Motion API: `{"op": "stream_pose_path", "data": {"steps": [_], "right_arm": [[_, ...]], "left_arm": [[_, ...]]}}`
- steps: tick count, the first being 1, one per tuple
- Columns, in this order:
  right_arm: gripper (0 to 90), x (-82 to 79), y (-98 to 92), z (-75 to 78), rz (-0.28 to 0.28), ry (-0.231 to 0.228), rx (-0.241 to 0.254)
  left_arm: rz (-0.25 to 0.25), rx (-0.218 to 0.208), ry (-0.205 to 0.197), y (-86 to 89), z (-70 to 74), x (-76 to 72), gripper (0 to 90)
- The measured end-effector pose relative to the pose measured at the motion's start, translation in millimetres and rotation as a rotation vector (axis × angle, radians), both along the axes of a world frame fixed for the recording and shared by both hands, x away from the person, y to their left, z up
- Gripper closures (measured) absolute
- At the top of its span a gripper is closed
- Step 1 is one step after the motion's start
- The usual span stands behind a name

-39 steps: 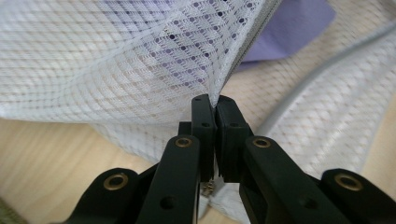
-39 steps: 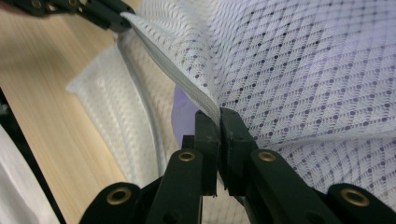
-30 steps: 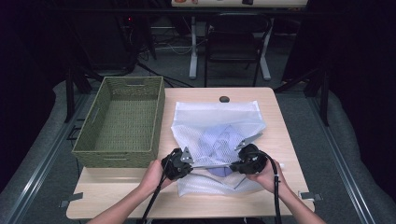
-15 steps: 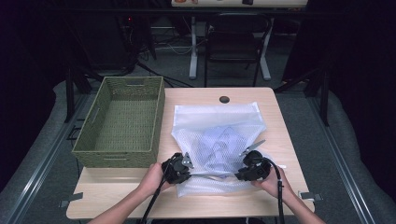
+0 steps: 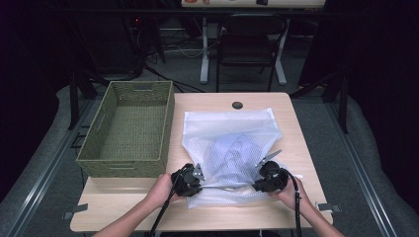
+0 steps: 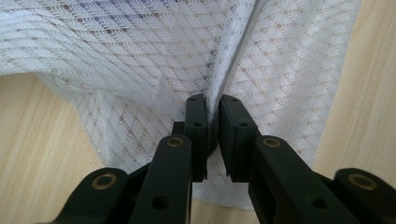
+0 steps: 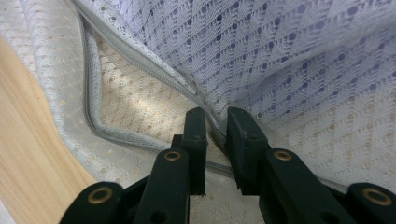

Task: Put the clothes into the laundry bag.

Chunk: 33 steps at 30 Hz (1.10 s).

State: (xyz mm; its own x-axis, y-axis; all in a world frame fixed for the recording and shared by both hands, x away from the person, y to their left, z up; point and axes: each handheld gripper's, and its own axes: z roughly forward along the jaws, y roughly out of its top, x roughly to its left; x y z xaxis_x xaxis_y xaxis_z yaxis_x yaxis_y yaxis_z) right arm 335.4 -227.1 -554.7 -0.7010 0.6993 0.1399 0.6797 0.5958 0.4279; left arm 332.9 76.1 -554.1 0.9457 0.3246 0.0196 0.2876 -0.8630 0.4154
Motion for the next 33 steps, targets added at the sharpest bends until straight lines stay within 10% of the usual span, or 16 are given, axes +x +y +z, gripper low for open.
{"op": "stream_pose_path", "data": {"steps": [9,23,33], "right_arm": [[57.3,-0.1,-4.2,7.2,0.014,0.003,0.007],[14.4,-11.3,-11.1,38.0,0.005,-0.083,0.068],[7.6,-28.1,-25.2,51.7,-0.056,-0.151,0.073]], "left_arm": [[-0.001,-0.004,0.024,3.5,2.2,-0.1,67.7],[0.107,-0.102,0.015,28.3,27.8,-14.4,15.5],[0.225,-0.181,-0.066,69.3,50.2,-33.1,11.0]]}}
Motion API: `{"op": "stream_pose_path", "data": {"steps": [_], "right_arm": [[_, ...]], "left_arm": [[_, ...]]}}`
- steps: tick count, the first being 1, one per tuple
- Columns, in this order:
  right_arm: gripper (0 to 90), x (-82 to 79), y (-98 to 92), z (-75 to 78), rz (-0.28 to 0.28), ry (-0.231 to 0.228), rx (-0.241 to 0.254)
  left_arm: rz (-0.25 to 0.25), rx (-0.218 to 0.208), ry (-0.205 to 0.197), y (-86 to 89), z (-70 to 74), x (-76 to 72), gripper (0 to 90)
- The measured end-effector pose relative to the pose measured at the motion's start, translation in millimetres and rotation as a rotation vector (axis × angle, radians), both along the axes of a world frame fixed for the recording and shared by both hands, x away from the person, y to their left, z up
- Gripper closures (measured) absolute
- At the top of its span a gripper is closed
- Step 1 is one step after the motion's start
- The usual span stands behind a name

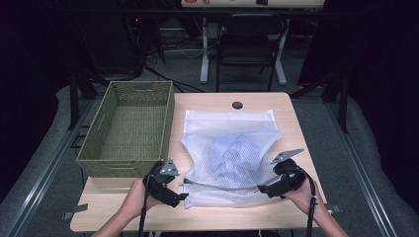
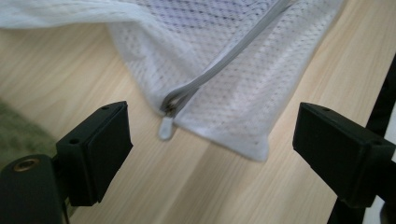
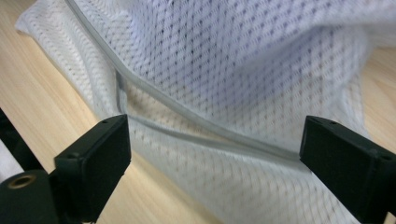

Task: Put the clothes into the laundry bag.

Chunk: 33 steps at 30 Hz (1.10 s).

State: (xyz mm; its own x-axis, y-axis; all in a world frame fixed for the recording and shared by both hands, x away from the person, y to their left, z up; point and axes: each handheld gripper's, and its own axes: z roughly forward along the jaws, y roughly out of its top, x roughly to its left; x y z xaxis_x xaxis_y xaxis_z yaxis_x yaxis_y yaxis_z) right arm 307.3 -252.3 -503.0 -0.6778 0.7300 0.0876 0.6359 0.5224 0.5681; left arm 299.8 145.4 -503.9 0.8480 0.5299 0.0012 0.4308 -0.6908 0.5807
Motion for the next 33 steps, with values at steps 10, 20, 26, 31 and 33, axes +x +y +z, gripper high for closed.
{"op": "stream_pose_path", "data": {"steps": [10,20,26,31,33], "right_arm": [[0.8,-39.8,-33.0,7.7,-0.087,-0.036,0.018],[0.8,-76.5,-60.7,-2.5,-0.179,-0.040,0.064],[2.5,-86.3,-71.9,-12.7,-0.229,-0.021,0.097],[3.1,-81.6,-68.1,-16.9,-0.210,-0.009,0.056],[3.1,-80.1,-66.8,-17.0,-0.202,-0.013,0.058]], "left_arm": [[0.176,-0.014,0.001,52.9,0.4,-22.6,4.8],[0.248,-0.023,-0.014,75.1,3.8,-46.3,5.5],[0.275,-0.041,-0.037,83.9,-3.0,-59.0,7.1],[0.288,-0.027,-0.015,85.2,-7.4,-56.9,5.7],[0.286,-0.009,-0.007,85.4,-9.3,-56.6,5.2]]}}
